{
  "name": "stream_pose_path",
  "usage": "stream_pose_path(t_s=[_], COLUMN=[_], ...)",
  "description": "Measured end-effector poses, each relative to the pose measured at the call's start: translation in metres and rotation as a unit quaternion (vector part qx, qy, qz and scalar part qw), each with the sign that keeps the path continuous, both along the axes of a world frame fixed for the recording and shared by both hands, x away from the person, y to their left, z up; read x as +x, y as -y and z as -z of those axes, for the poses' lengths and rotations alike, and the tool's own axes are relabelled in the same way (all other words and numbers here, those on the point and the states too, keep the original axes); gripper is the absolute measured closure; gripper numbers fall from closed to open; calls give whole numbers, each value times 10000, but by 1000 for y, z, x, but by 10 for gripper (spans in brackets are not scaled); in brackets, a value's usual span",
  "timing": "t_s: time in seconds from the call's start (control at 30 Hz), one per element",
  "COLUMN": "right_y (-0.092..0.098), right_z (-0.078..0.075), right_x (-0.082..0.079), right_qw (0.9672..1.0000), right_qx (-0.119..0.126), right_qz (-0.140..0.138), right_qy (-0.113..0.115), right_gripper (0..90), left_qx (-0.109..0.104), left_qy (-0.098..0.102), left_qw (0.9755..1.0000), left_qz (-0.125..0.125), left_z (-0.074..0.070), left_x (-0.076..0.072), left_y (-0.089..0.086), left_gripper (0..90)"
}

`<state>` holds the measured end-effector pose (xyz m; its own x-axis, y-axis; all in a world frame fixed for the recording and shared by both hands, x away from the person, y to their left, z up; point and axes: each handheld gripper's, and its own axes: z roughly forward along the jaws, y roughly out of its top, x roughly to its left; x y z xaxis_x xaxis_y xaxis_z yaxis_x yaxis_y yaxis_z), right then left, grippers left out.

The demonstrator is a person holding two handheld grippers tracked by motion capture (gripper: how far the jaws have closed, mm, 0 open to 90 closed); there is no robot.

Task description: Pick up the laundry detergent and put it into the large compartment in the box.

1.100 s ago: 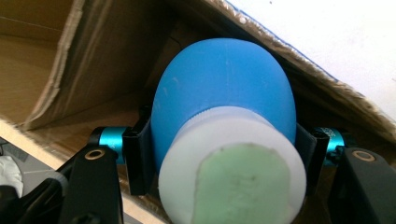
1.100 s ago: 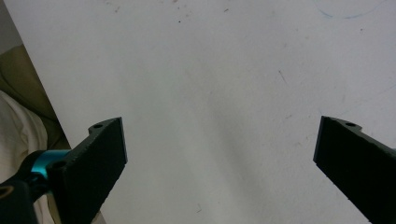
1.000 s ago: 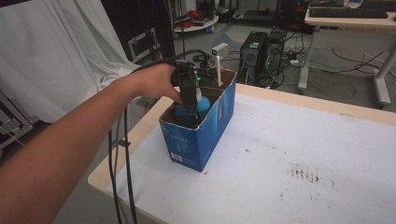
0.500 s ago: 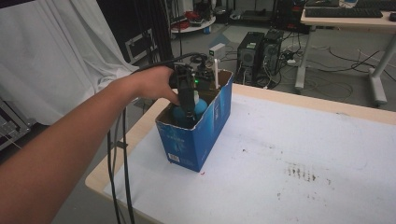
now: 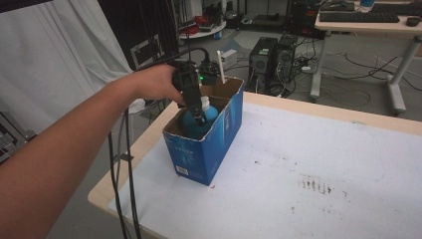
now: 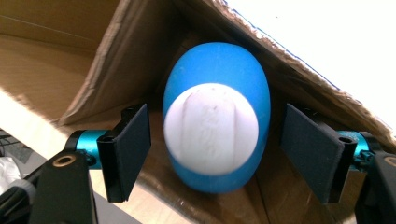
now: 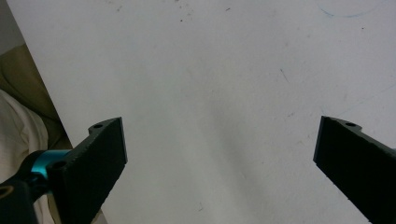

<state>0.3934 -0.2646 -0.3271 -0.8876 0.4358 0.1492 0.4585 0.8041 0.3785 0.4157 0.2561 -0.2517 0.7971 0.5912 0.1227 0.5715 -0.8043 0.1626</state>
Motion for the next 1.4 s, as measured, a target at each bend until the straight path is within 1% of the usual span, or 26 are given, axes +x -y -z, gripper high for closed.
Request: stream_pose_path(t_s=[0.13,0.2,0.3,0.4,0.43,0.5,0.53,0.6,0.67,0.73,0.77,0.8,0.83,0.93,1.03,1.13,1.23,1.33,1.37,1.4], right_y=[2,3,3,2,1,0,0,-1,-1,-1,-1,-1,-2,-3,-4,-6,-7,-8,-9,-9], right_z=[-1,-2,-2,-2,-2,-3,-3,-3,-3,-4,-4,-4,-5,-5,-5,-5,-5,-5,-5,-5], right_x=[-1,-2,-2,-3,-3,-4,-4,-5,-6,-6,-6,-7,-7,-9,-9,-9,-8,-8,-8,-8], right_qw=[10000,10000,10000,10000,10000,10000,10000,10000,10000,10000,9999,9999,9999,9999,9999,9998,9998,9998,9998,9998], right_qx=[10,22,29,28,38,56,51,41,38,40,58,52,55,67,82,112,103,108,94,85], right_qz=[20,24,27,43,30,42,9,14,40,51,22,48,53,52,57,50,71,66,68,66], right_qy=[18,25,30,36,42,53,68,72,57,61,83,77,72,82,106,128,138,155,154,161], right_gripper=[17,17,17,17,17,17,17,17,17,17,17,17,17,17,17,17,17,17,17,17], left_qx=[-169,-220,-388,-608,-648,-677,-679,-739,-754,-784,-787,-801,-812,-833,-915,-855,-883,-851,-828,-785], left_qy=[101,175,321,376,404,462,454,434,454,515,468,377,315,214,180,71,68,-27,-44,-65], left_qw=[9997,9996,9987,9974,9971,9966,9966,9963,9957,9947,9943,9939,9935,9923,9887,9864,9843,9826,9824,9826], left_qz=[-136,-84,-46,0,20,47,99,78,274,428,541,651,728,894,1177,1399,1524,1651,1676,1681], left_z=[-17,-26,-40,-52,-55,-60,-62,-65,-67,-68,-68,-67,-66,-63,-56,-48,-41,-34,-31,-28], left_x=[-4,-7,-11,-15,-15,-16,-17,-17,-18,-19,-18,-17,-16,-12,-7,-3,1,6,7,8], left_y=[-3,0,6,18,22,33,39,51,65,79,86,93,100,120,139,155,167,177,180,183], left_gripper=[237,237,237,236,235,201,197,197,197,197,197,197,197,197,197,197,194,161,156,132])
